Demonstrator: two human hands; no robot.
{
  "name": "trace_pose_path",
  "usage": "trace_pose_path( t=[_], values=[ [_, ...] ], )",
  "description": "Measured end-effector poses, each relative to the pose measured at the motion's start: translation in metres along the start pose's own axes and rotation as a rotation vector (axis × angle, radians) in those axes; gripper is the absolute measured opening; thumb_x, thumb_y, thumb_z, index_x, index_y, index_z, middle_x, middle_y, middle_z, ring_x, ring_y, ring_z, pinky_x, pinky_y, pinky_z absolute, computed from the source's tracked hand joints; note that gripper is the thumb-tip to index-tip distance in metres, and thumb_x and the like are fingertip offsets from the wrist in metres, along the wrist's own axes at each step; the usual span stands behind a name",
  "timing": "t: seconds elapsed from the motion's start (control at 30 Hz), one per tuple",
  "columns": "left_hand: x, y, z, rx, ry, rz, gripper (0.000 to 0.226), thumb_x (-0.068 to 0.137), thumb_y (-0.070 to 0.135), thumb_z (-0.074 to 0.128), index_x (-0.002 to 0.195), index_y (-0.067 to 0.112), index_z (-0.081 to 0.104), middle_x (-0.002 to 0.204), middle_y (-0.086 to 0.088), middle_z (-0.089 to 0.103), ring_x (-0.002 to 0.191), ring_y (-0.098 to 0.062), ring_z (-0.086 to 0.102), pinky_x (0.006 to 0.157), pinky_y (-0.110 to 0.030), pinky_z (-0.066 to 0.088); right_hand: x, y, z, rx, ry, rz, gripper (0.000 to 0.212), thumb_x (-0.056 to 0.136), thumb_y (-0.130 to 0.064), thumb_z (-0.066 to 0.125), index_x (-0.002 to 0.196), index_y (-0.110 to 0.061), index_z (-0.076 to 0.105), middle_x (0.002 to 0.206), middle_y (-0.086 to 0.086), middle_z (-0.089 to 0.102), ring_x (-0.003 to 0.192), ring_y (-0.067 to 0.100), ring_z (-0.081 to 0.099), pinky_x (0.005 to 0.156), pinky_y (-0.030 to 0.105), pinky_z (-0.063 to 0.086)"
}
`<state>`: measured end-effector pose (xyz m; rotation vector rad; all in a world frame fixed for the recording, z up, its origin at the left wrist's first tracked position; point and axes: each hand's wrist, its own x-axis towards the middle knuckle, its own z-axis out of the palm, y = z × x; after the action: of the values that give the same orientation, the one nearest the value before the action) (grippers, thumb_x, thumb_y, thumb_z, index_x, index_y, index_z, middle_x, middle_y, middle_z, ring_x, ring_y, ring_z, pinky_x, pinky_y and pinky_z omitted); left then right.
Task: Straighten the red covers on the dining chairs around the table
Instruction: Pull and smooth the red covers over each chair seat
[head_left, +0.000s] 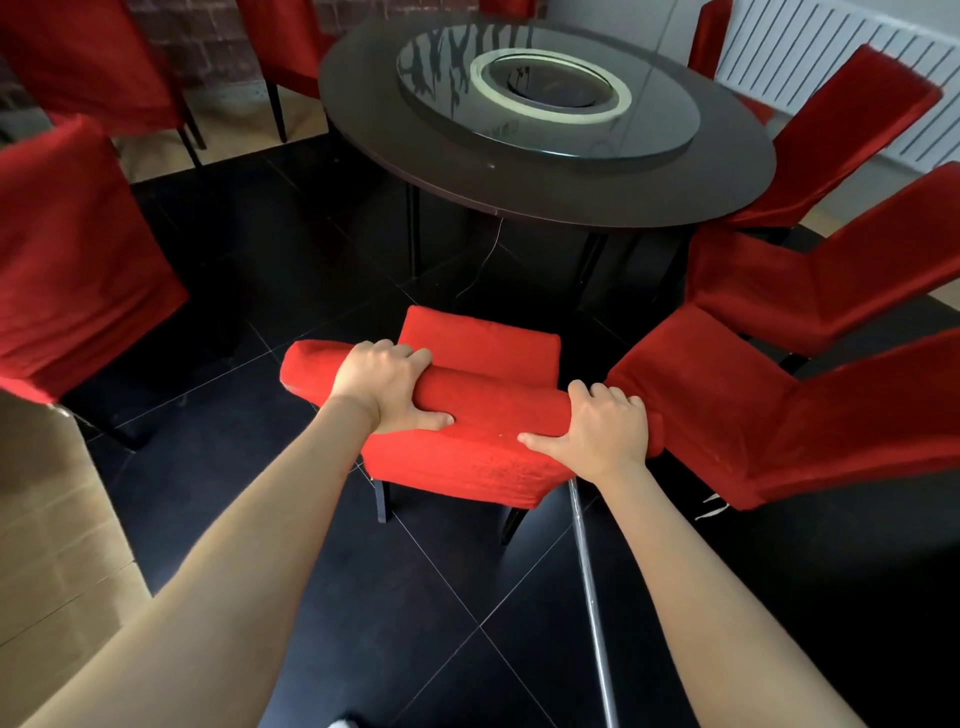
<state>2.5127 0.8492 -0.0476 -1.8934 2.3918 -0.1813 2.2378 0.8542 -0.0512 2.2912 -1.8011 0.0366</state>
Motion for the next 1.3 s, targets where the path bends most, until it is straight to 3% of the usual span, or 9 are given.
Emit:
trace_pose_path(
  t=[0.17, 0.3, 0.37, 0.53, 0.97, 1.3],
  values=[
    [-0.005, 0.0, -0.006, -0.046, -0.045, -0.019, 0.093, 0.058, 0.091, 0.025, 0.117, 0.025, 0.052, 0.094, 0.005, 0.06, 0.088, -0.019, 0.058, 0.083, -0.035, 0.044, 0.002, 0.002, -0.001, 0.019, -0.064, 0.008, 0.101, 0.055, -0.095, 0.028, 0.112, -0.017, 0.058, 0.094, 0.004, 0.065, 0.089, 0.026, 0.062, 0.076, 0.038, 0.043],
    [-0.023, -0.001, -0.007, -0.22, 0.027, -0.072, 0.097, 0.068, 0.082, 0.047, 0.144, 0.024, 0.034, 0.109, 0.002, 0.062, 0.106, -0.022, 0.057, 0.096, -0.037, 0.04, 0.0, 0.004, -0.002, 0.098, -0.097, -0.03, 0.11, 0.059, -0.092, 0.038, 0.143, -0.021, 0.029, 0.117, 0.007, 0.062, 0.101, 0.027, 0.061, 0.083, 0.041, 0.044],
    [-0.038, -0.011, -0.007, -0.283, 0.092, -0.115, 0.097, 0.07, 0.076, 0.056, 0.147, 0.023, 0.029, 0.119, 0.0, 0.06, 0.115, -0.023, 0.054, 0.1, -0.038, 0.038, -0.003, 0.0, -0.005, 0.136, -0.094, -0.071, 0.114, 0.06, -0.09, 0.04, 0.148, -0.022, 0.019, 0.127, 0.007, 0.058, 0.109, 0.028, 0.059, 0.09, 0.044, 0.043],
    [-0.074, -0.059, -0.012, -0.23, 0.114, -0.275, 0.096, 0.073, 0.074, 0.055, 0.15, 0.023, 0.028, 0.138, -0.003, 0.051, 0.127, -0.024, 0.047, 0.102, -0.039, 0.036, 0.008, -0.031, -0.019, 0.202, -0.08, -0.167, 0.108, 0.069, -0.083, 0.047, 0.151, -0.022, 0.015, 0.136, 0.008, 0.052, 0.122, 0.028, 0.052, 0.104, 0.048, 0.035],
    [-0.155, -0.246, -0.013, -0.21, 0.154, -0.556, 0.092, 0.076, 0.071, 0.057, 0.148, 0.023, 0.028, 0.129, -0.005, 0.058, 0.115, -0.028, 0.056, 0.096, -0.041, 0.042, 0.111, -0.238, -0.079, 0.311, 0.005, -0.405, 0.098, 0.078, -0.074, 0.051, 0.152, -0.021, 0.015, 0.135, 0.008, 0.054, 0.122, 0.027, 0.052, 0.106, 0.05, 0.035],
    [-0.186, -0.41, 0.01, -0.271, 0.148, -0.714, 0.088, 0.077, 0.07, 0.058, 0.147, 0.026, 0.029, 0.12, -0.006, 0.062, 0.112, -0.029, 0.057, 0.09, -0.04, 0.043, 0.179, -0.398, -0.085, 0.548, -0.256, -0.281, 0.095, 0.08, -0.066, 0.06, 0.153, -0.026, 0.013, 0.146, 0.007, 0.044, 0.13, 0.027, 0.045, 0.1, 0.043, 0.04]
  ],
)
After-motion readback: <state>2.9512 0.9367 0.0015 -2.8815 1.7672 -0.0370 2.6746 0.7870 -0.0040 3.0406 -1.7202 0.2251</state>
